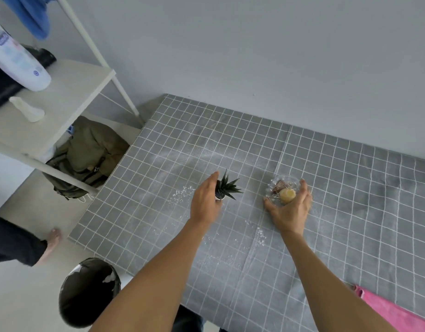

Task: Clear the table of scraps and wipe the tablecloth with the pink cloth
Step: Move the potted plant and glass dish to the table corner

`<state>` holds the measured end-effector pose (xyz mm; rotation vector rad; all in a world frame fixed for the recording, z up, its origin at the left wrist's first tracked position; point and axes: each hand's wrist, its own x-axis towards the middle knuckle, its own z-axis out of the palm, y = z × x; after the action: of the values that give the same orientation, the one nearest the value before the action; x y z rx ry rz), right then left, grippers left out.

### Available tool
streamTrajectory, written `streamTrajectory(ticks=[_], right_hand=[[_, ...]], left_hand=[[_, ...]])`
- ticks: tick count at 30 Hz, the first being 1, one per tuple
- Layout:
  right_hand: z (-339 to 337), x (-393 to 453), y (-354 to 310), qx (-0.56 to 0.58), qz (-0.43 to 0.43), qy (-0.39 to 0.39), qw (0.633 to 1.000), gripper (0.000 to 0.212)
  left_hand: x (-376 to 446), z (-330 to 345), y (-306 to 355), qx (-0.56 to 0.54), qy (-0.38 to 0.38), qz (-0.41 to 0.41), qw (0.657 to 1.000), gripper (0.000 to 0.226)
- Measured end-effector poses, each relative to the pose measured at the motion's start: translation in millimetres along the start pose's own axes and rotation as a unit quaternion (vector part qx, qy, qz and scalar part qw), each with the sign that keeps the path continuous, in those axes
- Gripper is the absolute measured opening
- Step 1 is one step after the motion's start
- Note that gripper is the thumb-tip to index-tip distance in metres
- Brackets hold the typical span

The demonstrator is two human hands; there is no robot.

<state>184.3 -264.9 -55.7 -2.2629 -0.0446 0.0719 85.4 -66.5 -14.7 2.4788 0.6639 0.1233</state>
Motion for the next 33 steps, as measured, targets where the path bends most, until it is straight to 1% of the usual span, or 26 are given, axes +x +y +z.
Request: streamTrajectory(ticks=[3,7,9,11,13,15,17,20,22,26,30,33], right_hand=[[1,-1,-7,0.001,-0.005,0.0,1.0,0.111],[8,2,-25,0.011,-0.026,0.005,1.0,0.11],[12,0,-36,0.011,-0.049,0.004,0.999,0.11],[15,3,-43,0.014,-0.046,0.008,0.999,0.109],[14,4,-55,0.014,-0.062,-0.001,0.998,0.108],[70,11,-114,0.011,-0.115,-0.008,0.993,0.108],[72,16,-129,0.021,-0.101,-0.016,0.995,0.108],[88,14,-140,0.012,-0.119,-0.032,0.992,0.109],[113,14,-159,0.015,-0.124,-0.037,0.991,0.109],[165,21,-193,0.004,-0.134,-0.056,0.989,0.112],[214,23,-218,-0.002,-0.154,-0.085,0.984,0.112],[248,23,-234,-0.019,-0.166,-0.111,0.98,0.11]], left_hand=[[2,-10,-4,0.008,0.008,-0.023,1.0,0.078],[16,-28,-13,0.015,0.032,-0.024,0.999,0.078],[18,-36,-17,0.015,0.036,-0.029,0.999,0.078],[21,-39,-19,0.015,0.038,-0.034,0.999,0.079],[28,-45,-19,0.019,0.046,-0.032,0.998,0.078],[60,-83,-77,0.016,0.069,-0.059,0.996,0.078],[66,-87,-80,0.018,0.073,-0.06,0.995,0.079],[68,-92,-90,0.011,0.08,-0.07,0.994,0.079],[82,-101,-115,0.006,0.076,-0.076,0.994,0.079],[108,-121,-154,-0.01,0.092,-0.088,0.992,0.076],[121,-134,-183,-0.053,0.109,-0.099,0.988,0.075],[115,-137,-196,-0.095,0.124,-0.108,0.982,0.074]])
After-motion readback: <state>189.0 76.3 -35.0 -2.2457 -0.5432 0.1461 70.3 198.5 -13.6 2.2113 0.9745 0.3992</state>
